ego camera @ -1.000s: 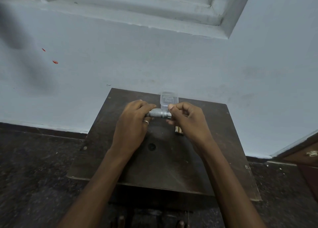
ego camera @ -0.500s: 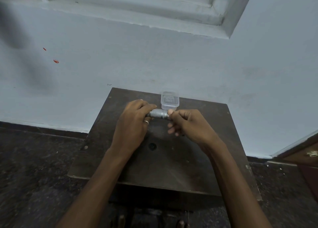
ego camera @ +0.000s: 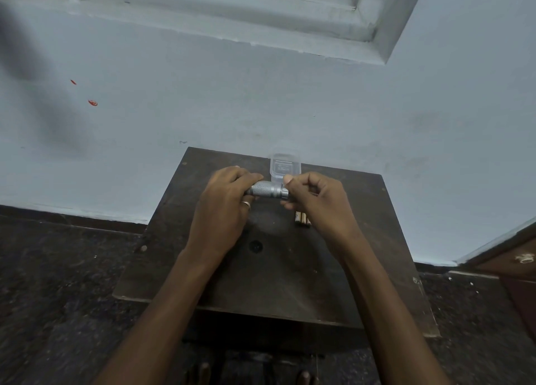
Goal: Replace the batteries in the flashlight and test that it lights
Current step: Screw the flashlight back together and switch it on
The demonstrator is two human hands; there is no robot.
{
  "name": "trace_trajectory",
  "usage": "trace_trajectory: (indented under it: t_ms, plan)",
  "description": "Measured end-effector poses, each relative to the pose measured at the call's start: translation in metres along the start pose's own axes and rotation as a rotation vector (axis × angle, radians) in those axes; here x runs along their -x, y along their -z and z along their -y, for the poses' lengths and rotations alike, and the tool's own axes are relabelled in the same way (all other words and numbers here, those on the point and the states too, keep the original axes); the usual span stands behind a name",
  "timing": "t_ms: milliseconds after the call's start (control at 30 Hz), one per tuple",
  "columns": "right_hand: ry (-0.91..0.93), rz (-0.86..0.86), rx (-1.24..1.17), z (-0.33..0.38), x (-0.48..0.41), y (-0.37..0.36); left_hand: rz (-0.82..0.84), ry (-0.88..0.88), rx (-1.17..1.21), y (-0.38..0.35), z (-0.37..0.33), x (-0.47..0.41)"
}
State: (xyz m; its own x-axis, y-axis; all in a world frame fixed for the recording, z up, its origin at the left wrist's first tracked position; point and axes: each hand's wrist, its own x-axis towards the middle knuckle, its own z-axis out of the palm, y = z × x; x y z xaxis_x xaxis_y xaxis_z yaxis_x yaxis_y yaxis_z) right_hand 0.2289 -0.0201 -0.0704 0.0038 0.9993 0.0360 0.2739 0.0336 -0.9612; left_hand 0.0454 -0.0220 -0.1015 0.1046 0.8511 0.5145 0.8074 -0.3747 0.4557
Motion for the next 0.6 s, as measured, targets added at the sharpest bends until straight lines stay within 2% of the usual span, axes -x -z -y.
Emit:
trace_trajectory:
  t_ms: [133,467,600]
  plan:
    - [-0.037,0.171,-0.045,0.003,0.001,0.015,-0.002,0.004,0.0,0.001,0.0,0.001]
    - [-0.136,0.161,0.103,-0.003,0.002,0.002,-0.004,-0.016,0.0,-0.001,-0.002,0.001]
    - [-0.136,0.135,0.06,-0.005,0.001,0.001,-0.005,-0.018,0.007,-0.001,-0.001,0.0]
